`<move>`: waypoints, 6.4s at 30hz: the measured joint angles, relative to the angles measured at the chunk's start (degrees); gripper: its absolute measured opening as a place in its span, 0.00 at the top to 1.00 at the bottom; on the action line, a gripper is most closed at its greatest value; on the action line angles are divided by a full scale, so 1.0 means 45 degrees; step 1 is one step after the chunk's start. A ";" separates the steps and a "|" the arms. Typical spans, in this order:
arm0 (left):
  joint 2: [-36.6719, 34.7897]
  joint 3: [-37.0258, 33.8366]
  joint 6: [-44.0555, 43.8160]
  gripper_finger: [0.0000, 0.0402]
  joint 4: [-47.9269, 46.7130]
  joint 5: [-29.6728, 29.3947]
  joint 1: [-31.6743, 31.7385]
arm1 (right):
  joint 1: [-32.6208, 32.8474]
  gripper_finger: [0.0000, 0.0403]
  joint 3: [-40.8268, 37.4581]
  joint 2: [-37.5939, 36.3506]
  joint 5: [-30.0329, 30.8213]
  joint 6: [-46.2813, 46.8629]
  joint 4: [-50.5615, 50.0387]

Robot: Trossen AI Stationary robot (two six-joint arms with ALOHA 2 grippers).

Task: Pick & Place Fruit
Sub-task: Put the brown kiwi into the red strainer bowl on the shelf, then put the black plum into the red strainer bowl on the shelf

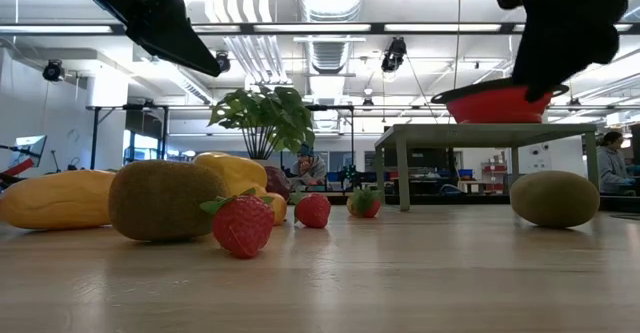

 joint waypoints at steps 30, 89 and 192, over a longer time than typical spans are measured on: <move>0.0000 -0.0002 0.0001 0.63 -0.0003 0.0000 0.0003 | -0.0015 0.28 0.0295 0.5004 -0.1203 0.2686 0.0103; 0.0000 0.0000 0.0000 0.63 0.0000 0.0000 -0.0002 | -0.0043 0.42 0.0024 0.5217 -0.1198 0.1143 0.0958; 0.0000 -0.0002 0.0000 0.63 0.0000 0.0000 0.0001 | -1.4871 0.20 0.7258 0.0397 0.0128 -1.0178 -0.5125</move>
